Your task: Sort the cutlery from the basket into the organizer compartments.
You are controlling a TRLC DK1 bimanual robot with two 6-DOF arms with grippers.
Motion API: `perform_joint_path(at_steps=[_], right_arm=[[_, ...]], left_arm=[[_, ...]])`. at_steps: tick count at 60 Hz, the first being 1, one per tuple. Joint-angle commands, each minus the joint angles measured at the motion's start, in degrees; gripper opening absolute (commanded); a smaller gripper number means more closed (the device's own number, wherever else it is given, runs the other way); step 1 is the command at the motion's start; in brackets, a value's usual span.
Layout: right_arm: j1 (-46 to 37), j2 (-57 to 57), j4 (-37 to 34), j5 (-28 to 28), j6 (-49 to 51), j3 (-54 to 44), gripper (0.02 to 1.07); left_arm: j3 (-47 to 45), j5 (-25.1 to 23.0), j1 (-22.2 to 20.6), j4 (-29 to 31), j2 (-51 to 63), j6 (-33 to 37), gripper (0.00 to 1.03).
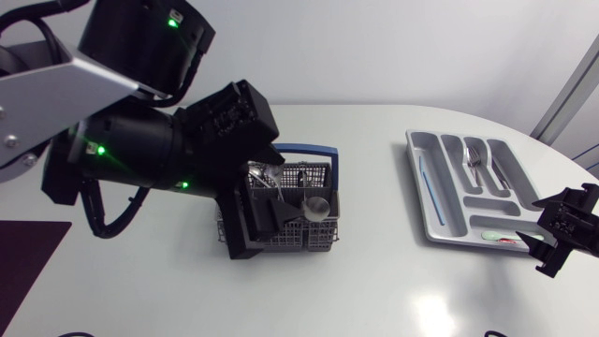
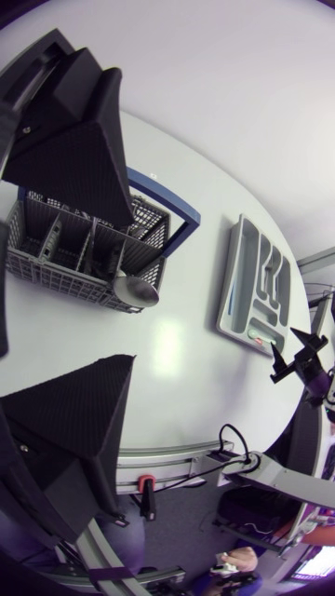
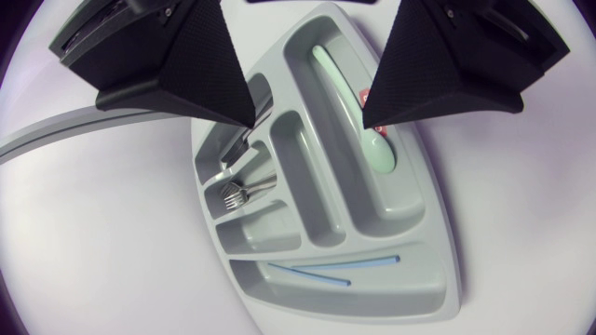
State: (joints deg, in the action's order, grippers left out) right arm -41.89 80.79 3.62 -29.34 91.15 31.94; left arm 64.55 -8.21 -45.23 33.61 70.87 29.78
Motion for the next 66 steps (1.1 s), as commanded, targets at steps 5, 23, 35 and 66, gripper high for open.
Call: perform_joint_path(at_steps=[5, 23, 35, 66], right_arm=[[3.3, -3.9, -4.9, -0.8, -6.3, 0.7, 1.00], [13.2, -13.3, -20.9, -3.4, -22.8, 2.2, 1.01], [25.8, -21.6, -29.5, -3.8, -37.3, 4.3, 1.01], [54.5, -17.2, -31.0, -3.1, -70.0, 12.2, 0.92]], left_arm=[[1.6, 0.6, -0.6, 1.6, 2.6, 5.8, 0.97], [2.1, 0.6, -0.9, 2.5, 4.6, 9.5, 0.97], [0.1, 0.6, -0.6, 2.0, 4.7, 10.5, 0.97], [-8.1, 0.6, 0.0, -3.5, 3.8, 10.8, 0.97]])
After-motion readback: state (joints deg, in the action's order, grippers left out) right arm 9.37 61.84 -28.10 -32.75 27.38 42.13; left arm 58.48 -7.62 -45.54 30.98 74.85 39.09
